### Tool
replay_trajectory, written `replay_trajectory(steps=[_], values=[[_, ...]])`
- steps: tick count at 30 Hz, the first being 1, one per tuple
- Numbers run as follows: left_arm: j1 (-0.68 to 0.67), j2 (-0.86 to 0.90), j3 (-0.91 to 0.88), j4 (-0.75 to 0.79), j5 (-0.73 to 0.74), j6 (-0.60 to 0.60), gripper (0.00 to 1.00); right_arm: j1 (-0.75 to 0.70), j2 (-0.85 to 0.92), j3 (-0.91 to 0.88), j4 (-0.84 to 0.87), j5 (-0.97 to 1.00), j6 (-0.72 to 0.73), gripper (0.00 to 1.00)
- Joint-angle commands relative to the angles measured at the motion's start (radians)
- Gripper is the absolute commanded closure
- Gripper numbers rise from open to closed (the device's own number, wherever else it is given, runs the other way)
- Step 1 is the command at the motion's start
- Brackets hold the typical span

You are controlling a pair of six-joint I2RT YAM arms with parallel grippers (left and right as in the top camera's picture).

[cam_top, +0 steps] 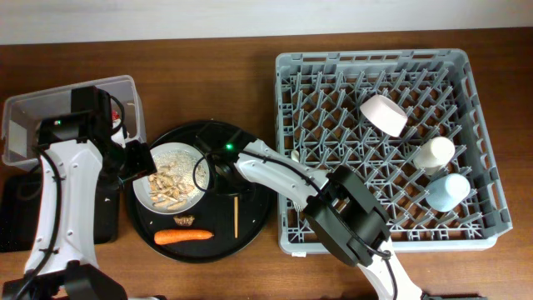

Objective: Sort waste into correct bins and load items into the dishwasher rack

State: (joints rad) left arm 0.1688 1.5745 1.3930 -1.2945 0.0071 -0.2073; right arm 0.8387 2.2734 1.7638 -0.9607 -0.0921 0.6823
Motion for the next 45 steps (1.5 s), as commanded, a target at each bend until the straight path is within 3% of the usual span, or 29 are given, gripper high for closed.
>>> replay_trajectory(steps=[1, 10, 20, 24, 34, 35, 36, 37, 45], values=[[0.003, -0.018, -0.005, -0.001, -0.004, -0.016, 0.24, 0.007, 0.023, 0.007, -0.015, -0.002, 0.008, 0.90], [0.003, -0.018, -0.005, -0.001, -0.004, -0.016, 0.24, -0.032, -0.029, 0.027, -0.133, -0.002, -0.021, 0.96], [0.003, -0.018, -0.005, 0.000, -0.004, -0.016, 0.24, -0.156, -0.366, 0.062, -0.313, 0.168, -0.069, 0.96], [0.003, -0.018, -0.005, 0.000, -0.004, -0.016, 0.24, -0.213, -0.397, 0.058, -0.386, 0.203, -0.091, 0.96], [0.003, -0.018, -0.005, -0.001, -0.004, -0.016, 0.24, -0.232, -0.366, -0.109, -0.269, 0.208, -0.101, 0.95], [0.003, -0.018, -0.005, -0.001, -0.004, -0.016, 0.24, -0.232, -0.366, -0.122, -0.255, 0.209, -0.101, 0.94], [0.003, -0.018, -0.005, 0.000, -0.004, -0.016, 0.24, -0.232, -0.366, -0.123, -0.253, 0.210, -0.102, 0.83], [0.003, -0.018, -0.005, 0.000, -0.004, -0.016, 0.24, -0.232, -0.366, -0.123, -0.247, 0.210, -0.103, 0.65], [0.002, -0.018, -0.005, 0.000, -0.002, -0.016, 0.23, -0.263, -0.414, -0.056, -0.301, 0.210, -0.103, 0.62]])
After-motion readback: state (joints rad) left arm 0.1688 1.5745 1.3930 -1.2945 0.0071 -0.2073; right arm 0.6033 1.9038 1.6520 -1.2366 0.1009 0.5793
